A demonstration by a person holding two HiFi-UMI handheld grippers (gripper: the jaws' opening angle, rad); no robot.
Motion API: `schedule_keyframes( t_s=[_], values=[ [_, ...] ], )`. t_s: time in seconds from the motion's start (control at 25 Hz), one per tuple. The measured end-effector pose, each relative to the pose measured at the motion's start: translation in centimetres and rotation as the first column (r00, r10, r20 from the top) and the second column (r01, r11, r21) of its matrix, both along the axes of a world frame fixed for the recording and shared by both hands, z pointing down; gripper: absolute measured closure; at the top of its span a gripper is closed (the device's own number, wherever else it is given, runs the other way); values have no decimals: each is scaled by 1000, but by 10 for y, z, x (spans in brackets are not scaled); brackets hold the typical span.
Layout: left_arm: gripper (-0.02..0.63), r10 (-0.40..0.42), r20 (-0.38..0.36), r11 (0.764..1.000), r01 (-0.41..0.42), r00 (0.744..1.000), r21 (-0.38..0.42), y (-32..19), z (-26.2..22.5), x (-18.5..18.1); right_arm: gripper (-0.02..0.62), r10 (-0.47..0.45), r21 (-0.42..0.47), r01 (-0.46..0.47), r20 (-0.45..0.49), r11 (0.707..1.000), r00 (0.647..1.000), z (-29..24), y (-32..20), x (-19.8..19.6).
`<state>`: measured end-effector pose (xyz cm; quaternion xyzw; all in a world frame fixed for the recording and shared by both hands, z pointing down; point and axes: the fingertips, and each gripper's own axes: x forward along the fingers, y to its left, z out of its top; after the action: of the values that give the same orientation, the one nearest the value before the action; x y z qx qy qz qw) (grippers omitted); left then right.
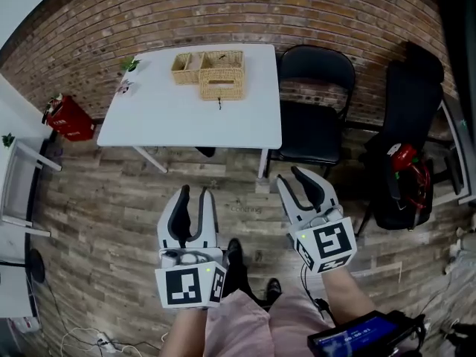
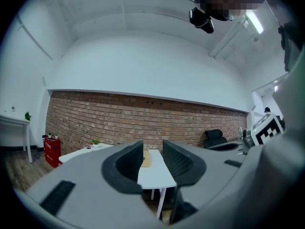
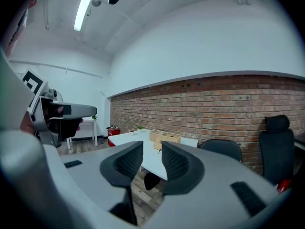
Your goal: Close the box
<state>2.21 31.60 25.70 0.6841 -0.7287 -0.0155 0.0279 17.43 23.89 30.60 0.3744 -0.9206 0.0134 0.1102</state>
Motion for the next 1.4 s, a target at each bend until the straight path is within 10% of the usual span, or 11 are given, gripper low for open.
schedule_keyframes(
  t_s=[0.56,1.4],
  values=[
    [476,76,27,995,-77,997,64,-85,-34,-102,495,73,77,-75,26,994,997,-40,-76,-100],
    [477,142,-1,990,-142,990,9,-150,-3,-131,511,130,54,-130,1,990,992,-22,-132,-124]
  ],
)
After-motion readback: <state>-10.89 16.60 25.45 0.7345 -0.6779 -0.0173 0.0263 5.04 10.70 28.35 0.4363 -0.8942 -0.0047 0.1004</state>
